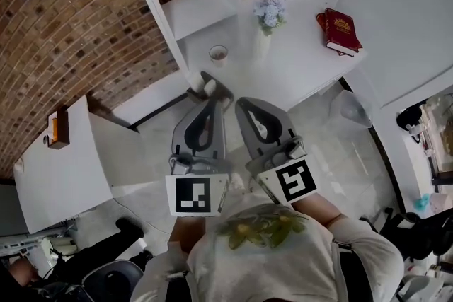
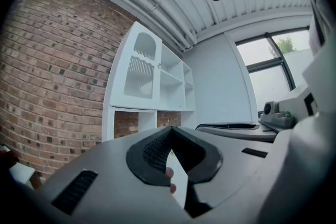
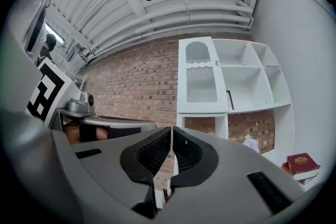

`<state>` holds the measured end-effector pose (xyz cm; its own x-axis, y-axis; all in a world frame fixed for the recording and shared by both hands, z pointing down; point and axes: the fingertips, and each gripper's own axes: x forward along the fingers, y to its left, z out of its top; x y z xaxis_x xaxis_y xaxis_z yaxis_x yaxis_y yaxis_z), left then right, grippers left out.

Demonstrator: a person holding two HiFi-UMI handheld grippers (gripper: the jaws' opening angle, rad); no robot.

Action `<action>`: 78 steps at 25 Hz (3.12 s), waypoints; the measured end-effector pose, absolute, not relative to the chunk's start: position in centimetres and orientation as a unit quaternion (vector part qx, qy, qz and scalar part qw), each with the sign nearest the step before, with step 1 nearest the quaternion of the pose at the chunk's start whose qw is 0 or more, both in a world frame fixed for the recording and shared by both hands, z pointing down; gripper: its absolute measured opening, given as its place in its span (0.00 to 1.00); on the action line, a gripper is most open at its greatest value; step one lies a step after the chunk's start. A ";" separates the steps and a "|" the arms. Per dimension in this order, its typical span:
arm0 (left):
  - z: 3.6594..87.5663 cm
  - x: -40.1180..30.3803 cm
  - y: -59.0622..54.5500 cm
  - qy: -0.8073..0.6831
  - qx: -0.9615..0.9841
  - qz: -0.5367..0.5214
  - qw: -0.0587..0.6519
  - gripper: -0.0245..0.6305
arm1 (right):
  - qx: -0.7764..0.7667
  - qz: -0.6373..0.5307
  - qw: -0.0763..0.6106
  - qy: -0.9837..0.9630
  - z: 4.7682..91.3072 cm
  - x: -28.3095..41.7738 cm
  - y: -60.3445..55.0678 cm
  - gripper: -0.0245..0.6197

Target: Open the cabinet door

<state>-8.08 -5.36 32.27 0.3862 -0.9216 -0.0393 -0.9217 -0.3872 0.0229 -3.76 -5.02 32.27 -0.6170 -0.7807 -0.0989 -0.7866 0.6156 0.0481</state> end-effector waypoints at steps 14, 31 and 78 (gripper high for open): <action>32.2 -8.4 -13.6 0.583 -0.812 0.016 0.022 0.05 | -0.414 0.043 0.023 0.909 32.9 -3.1 -14.4 0.08; 31.6 -7.3 -24.3 0.599 -0.800 0.006 0.020 0.05 | -0.382 0.089 0.031 0.919 29.8 -1.0 -27.8 0.08; 33.6 -8.5 -27.3 0.656 -0.755 -0.022 -0.004 0.05 | -0.277 -0.042 0.106 0.954 26.9 0.3 -46.5 0.26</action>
